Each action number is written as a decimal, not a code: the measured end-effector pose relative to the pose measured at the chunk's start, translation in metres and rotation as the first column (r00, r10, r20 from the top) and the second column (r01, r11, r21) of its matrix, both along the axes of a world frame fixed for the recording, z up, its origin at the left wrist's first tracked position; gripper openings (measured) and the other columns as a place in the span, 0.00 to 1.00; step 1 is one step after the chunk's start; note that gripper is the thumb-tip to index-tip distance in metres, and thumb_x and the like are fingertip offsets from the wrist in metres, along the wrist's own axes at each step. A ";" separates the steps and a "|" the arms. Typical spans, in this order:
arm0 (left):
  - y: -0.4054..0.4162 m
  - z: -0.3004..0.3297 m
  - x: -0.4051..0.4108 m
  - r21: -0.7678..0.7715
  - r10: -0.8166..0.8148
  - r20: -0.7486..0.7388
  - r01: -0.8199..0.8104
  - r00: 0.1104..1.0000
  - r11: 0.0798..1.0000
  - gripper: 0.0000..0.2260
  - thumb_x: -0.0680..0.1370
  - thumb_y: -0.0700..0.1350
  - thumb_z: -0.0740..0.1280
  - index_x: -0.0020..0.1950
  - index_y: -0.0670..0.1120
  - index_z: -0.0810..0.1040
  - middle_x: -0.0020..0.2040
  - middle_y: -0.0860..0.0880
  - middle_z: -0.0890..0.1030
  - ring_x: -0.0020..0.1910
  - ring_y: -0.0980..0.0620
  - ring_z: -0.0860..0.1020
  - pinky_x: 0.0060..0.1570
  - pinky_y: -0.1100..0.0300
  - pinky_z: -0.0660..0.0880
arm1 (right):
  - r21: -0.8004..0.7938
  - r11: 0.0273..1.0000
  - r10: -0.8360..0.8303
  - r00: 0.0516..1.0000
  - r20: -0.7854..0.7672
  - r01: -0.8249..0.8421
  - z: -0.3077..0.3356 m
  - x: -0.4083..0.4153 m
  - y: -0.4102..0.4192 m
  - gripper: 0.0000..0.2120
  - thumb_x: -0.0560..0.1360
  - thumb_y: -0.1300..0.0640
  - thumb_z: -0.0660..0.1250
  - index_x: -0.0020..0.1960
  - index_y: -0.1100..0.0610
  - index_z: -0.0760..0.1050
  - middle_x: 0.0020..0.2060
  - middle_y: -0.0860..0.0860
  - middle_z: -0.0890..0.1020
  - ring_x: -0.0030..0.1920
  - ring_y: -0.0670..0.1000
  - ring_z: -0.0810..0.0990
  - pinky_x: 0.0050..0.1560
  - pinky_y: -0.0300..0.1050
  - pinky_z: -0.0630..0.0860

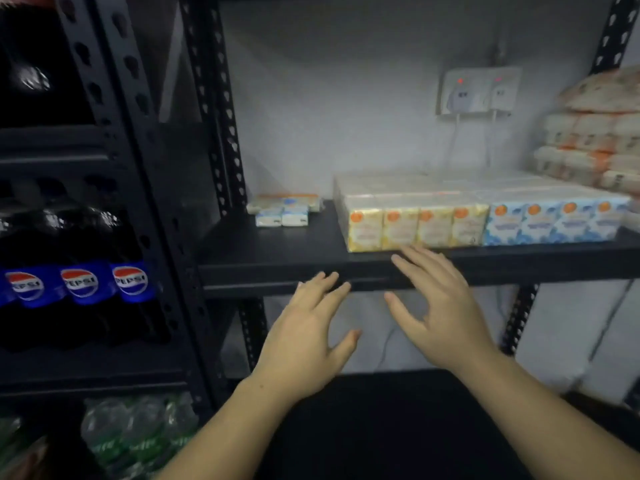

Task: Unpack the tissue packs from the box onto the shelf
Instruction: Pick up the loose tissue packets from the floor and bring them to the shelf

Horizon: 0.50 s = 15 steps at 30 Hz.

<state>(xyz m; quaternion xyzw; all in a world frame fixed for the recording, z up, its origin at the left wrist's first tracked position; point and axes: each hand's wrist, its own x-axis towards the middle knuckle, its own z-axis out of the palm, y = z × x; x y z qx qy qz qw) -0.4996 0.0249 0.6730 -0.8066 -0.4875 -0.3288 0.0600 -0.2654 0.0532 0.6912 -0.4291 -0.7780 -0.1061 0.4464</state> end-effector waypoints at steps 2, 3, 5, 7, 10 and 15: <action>-0.007 -0.034 0.014 -0.069 -0.030 -0.010 0.029 0.999 0.997 0.31 0.81 0.61 0.64 0.82 0.52 0.63 0.82 0.55 0.62 0.81 0.60 0.53 0.76 0.69 0.38 | -0.121 0.992 -0.025 1.000 -0.012 0.023 -0.038 0.015 -0.018 0.26 0.79 0.47 0.68 0.73 0.58 0.76 0.74 0.52 0.74 0.76 0.54 0.70 0.74 0.62 0.68; -0.009 -0.051 0.020 -0.108 -0.035 -0.005 0.035 0.999 0.994 0.31 0.81 0.61 0.64 0.82 0.51 0.64 0.81 0.55 0.63 0.81 0.59 0.55 0.76 0.68 0.41 | -0.186 0.982 -0.047 0.999 -0.005 0.045 -0.057 0.022 -0.027 0.26 0.79 0.46 0.68 0.73 0.57 0.76 0.73 0.52 0.75 0.75 0.54 0.70 0.74 0.62 0.69; -0.011 -0.085 0.033 -0.202 -0.043 0.017 0.046 0.999 0.978 0.31 0.81 0.61 0.64 0.82 0.52 0.64 0.80 0.55 0.65 0.80 0.58 0.58 0.76 0.66 0.50 | -0.304 0.949 -0.087 0.996 0.020 0.089 -0.092 0.037 -0.043 0.26 0.78 0.45 0.67 0.73 0.57 0.76 0.72 0.51 0.76 0.74 0.53 0.72 0.73 0.59 0.70; -0.015 -0.120 0.045 -0.308 -0.061 0.023 0.065 0.998 0.949 0.31 0.81 0.61 0.64 0.81 0.51 0.64 0.80 0.54 0.66 0.79 0.57 0.60 0.75 0.64 0.57 | -0.406 0.905 -0.117 0.992 0.042 0.124 -0.125 0.052 -0.058 0.26 0.79 0.44 0.67 0.73 0.56 0.76 0.72 0.50 0.76 0.74 0.51 0.71 0.74 0.55 0.69; -0.022 -0.173 0.063 -0.493 -0.092 0.038 0.099 0.995 0.864 0.31 0.82 0.60 0.65 0.82 0.50 0.63 0.79 0.53 0.68 0.79 0.54 0.62 0.76 0.61 0.59 | -0.563 0.813 -0.148 0.988 0.048 0.149 -0.176 0.078 -0.079 0.26 0.80 0.46 0.70 0.74 0.55 0.75 0.73 0.49 0.76 0.75 0.49 0.70 0.75 0.49 0.66; -0.045 -0.263 0.097 -0.695 -0.122 0.057 0.127 0.991 0.708 0.31 0.82 0.59 0.67 0.82 0.50 0.64 0.77 0.53 0.71 0.76 0.54 0.66 0.73 0.63 0.61 | -0.762 0.631 -0.222 0.975 0.006 0.148 -0.267 0.126 -0.114 0.26 0.79 0.49 0.72 0.74 0.56 0.75 0.72 0.51 0.77 0.73 0.50 0.72 0.74 0.48 0.69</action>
